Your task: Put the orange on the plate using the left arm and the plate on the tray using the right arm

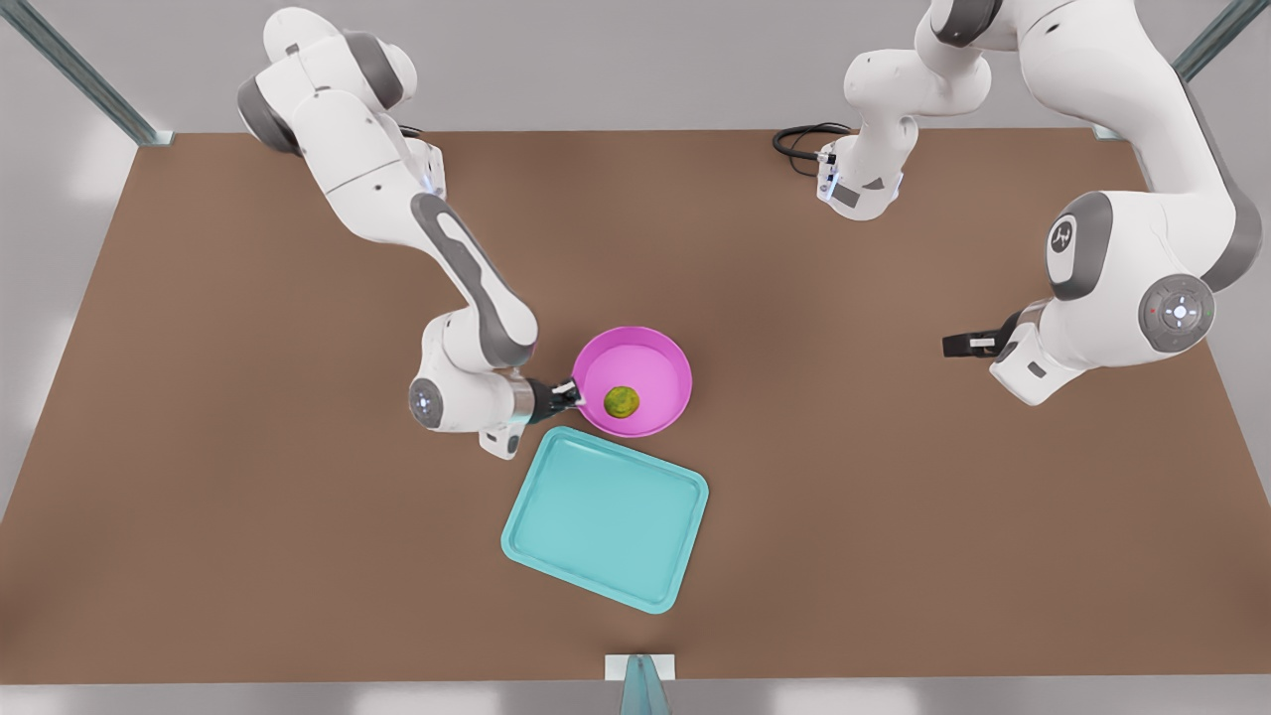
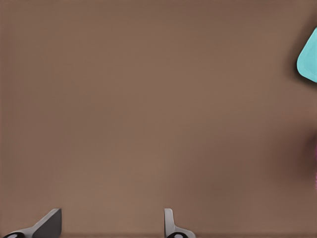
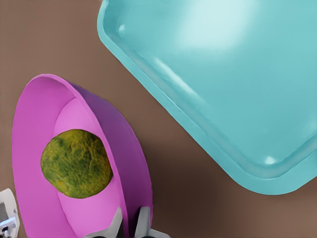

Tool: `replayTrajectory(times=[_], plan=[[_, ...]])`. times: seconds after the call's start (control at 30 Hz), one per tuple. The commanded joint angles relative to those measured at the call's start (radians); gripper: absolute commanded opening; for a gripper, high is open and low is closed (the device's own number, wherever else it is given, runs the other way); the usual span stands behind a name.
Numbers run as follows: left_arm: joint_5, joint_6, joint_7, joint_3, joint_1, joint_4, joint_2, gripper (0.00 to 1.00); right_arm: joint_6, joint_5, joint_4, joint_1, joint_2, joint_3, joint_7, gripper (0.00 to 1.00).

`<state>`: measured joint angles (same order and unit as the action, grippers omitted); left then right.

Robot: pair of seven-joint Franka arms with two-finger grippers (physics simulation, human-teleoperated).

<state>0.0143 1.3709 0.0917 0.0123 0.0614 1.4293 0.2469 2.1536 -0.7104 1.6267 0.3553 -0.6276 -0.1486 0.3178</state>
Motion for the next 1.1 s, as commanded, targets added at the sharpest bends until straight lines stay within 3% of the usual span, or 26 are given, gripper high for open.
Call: replayTrajectory(times=[0.0,0.17,0.67,0.7,0.73,0.9,0.93,1.07], plan=[[-0.001,-0.003,-0.003,0.0,0.0,0.0,0.0,1.0,-0.011,-0.031,-0.074,-0.002,-0.04,0.003,-0.08,0.21],[-0.001,-0.001,-0.003,0.0,0.0,0.0,0.002,1.0,-0.001,-0.046,-0.26,-0.068,-0.164,0.009,-0.097,0.21],[0.016,-0.003,-0.003,0.005,0.0,-0.001,0.003,1.0,-0.012,-0.035,-0.481,-0.107,-0.316,0.081,-0.129,0.21],[0.016,-0.001,-0.003,0.005,0.0,-0.001,0.003,1.0,-0.012,-0.035,-0.481,-0.105,-0.316,0.081,-0.129,0.52],[0.015,-0.001,-0.003,0.005,0.0,0.0,0.003,1.0,-0.012,-0.037,-0.479,-0.104,-0.316,0.081,-0.132,1.0],[0.016,-0.001,-0.003,0.006,0.0,-0.001,0.005,1.0,-0.072,-0.035,-0.481,-0.119,-0.281,0.112,-0.132,1.0],[0.015,-0.003,-0.004,0.005,0.0,-0.001,0.005,1.0,-0.158,0.089,-0.481,-0.095,-0.245,0.227,-0.131,1.0],[0.016,-0.099,0.016,0.0,0.0,-0.107,0.057,1.0,-0.851,0.801,-0.696,-0.199,0.008,0.276,0.046,1.0]])
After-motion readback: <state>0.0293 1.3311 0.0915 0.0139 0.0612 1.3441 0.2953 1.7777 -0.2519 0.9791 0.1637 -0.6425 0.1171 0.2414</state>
